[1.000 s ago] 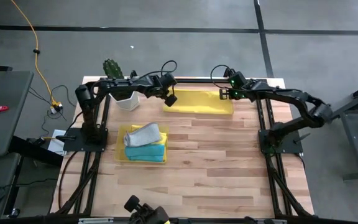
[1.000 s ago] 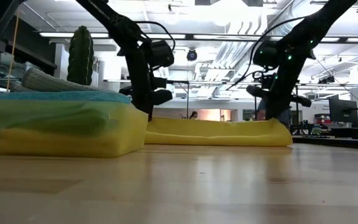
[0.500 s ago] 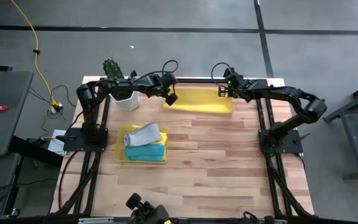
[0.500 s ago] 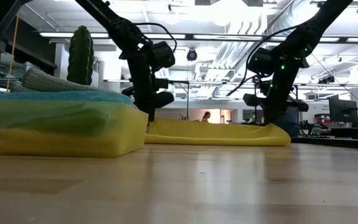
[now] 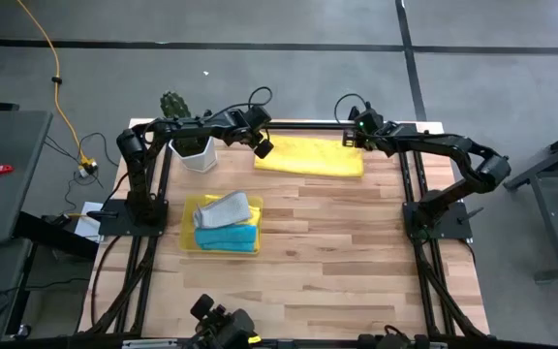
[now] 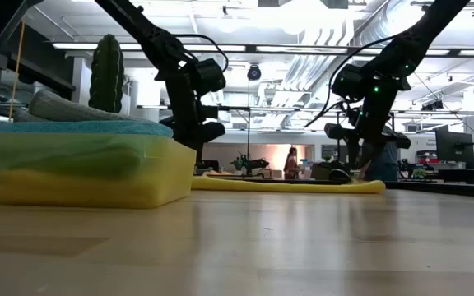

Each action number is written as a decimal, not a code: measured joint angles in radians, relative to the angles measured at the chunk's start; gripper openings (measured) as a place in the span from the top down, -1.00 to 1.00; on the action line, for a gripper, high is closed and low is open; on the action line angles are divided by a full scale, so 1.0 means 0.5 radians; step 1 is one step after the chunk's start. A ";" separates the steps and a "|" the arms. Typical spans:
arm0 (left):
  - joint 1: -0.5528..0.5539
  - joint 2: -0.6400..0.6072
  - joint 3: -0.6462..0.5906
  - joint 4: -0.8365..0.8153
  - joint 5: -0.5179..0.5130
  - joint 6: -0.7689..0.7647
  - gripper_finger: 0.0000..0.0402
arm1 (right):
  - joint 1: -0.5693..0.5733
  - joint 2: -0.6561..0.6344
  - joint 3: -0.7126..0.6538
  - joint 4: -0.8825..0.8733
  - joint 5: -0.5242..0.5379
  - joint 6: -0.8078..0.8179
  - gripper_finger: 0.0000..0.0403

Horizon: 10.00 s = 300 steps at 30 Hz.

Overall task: Fold microfiber towels
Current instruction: Fold the yellow microfiber towel

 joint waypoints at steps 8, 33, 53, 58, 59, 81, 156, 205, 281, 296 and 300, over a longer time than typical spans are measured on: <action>0.077 -0.147 0.169 -0.149 0.274 0.120 0.22 | -0.095 -0.297 0.003 0.051 -0.231 -0.152 0.02; -0.236 -0.241 0.170 0.347 1.309 0.124 0.14 | -0.149 -0.232 -0.223 -0.283 -0.852 -0.434 -0.03; -0.097 0.107 0.167 -0.537 0.902 1.387 0.14 | -0.143 -0.657 -0.220 -0.337 -1.117 -0.695 -0.03; -0.124 0.221 0.168 -0.542 0.921 1.399 0.14 | -0.143 -0.657 -0.220 -0.337 -1.116 -0.675 -0.03; -0.125 0.232 0.168 -0.539 0.895 1.406 0.14 | -0.143 -0.657 -0.220 -0.336 -1.115 -0.676 -0.03; -0.221 0.297 0.169 -0.555 0.679 1.415 0.14 | 0.506 -0.423 -0.218 -0.449 -0.547 -1.441 -0.03; -0.348 0.297 0.170 -0.704 0.551 1.362 0.14 | 0.554 0.354 0.422 -1.206 -0.532 -1.673 0.50; -0.263 0.133 0.168 -0.809 0.594 1.182 0.99 | 0.472 0.162 0.418 -1.484 -0.898 -1.599 1.00; -0.266 0.089 0.170 -0.450 0.575 -0.021 0.99 | -0.121 0.105 0.422 -1.383 -0.758 -0.710 1.00; -0.194 0.089 0.170 -0.040 0.385 0.048 0.63 | -0.115 0.105 0.422 -1.370 -0.595 -0.438 0.65; -0.105 0.089 0.170 0.065 0.376 0.051 0.44 | -0.114 0.105 0.422 -1.359 -0.427 -0.385 0.35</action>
